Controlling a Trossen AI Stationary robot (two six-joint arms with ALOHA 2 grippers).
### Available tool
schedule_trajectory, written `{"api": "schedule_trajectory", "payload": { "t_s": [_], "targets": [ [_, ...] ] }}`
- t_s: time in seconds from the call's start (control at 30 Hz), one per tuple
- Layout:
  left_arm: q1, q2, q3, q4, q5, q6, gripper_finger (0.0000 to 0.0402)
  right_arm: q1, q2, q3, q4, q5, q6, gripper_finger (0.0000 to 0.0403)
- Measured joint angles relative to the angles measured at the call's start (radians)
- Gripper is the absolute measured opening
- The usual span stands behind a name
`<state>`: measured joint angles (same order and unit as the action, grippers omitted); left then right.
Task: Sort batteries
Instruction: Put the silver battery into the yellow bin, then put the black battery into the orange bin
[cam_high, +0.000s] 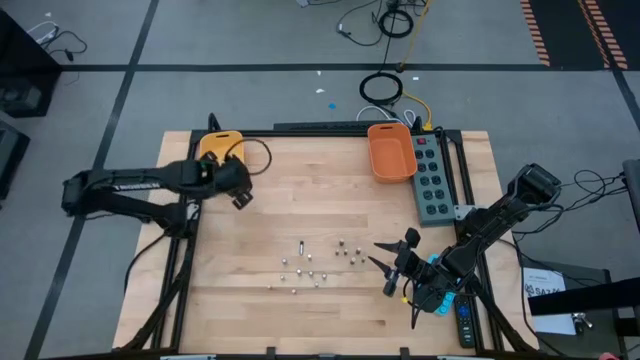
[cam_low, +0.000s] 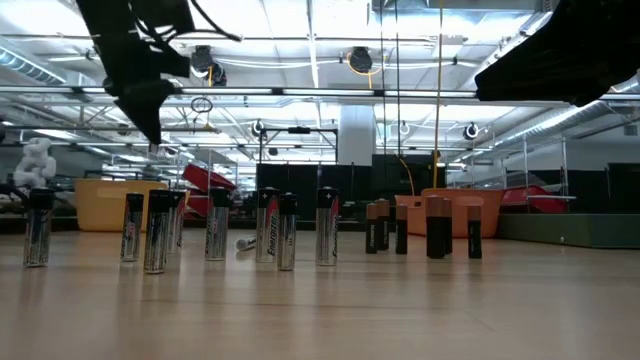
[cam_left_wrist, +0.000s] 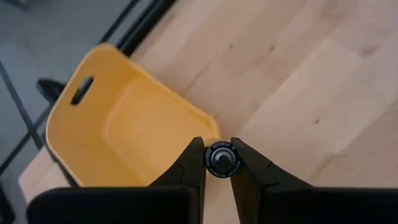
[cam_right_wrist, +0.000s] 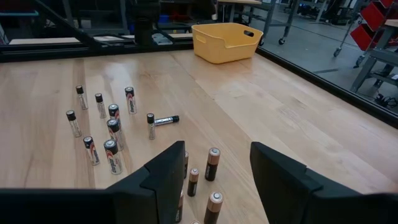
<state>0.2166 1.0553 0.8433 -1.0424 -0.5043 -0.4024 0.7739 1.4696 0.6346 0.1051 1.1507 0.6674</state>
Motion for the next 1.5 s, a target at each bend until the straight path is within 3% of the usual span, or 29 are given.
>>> {"api": "schedule_trajectory", "payload": {
  "t_s": [0.17,0.33,0.77,0.9,1.1,1.33,1.5],
  "targets": [
    [0.122,0.005,0.0,0.004,0.067,0.068,0.0053,0.0,0.0,0.0,0.0,-0.001,0.0,0.0173],
    [0.191,0.005,0.0,0.004,0.089,0.095,0.0083,0.0,0.0,0.0,0.0,-0.004,0.0,0.0173],
    [0.197,0.0,0.0,0.027,0.089,0.167,0.0135,0.0,0.0,0.0,0.0,-0.017,-0.002,0.0173],
    [0.123,-0.036,0.0,0.14,0.104,0.24,0.014,0.009,0.0,0.015,-0.004,-0.039,-0.044,0.0173],
    [-0.037,-0.082,0.001,0.277,0.109,0.254,0.0141,0.005,0.007,0.081,-0.034,-0.163,-0.101,0.0173],
    [-0.286,-0.063,-0.017,0.432,-0.017,0.201,0.0141,-0.029,0.085,0.083,-0.144,-0.19,0.071,0.0174],
    [-0.421,-0.063,-0.087,0.585,-0.03,0.179,0.0141,-0.044,0.142,0.083,-0.139,-0.219,0.138,0.0174]
  ]
}}
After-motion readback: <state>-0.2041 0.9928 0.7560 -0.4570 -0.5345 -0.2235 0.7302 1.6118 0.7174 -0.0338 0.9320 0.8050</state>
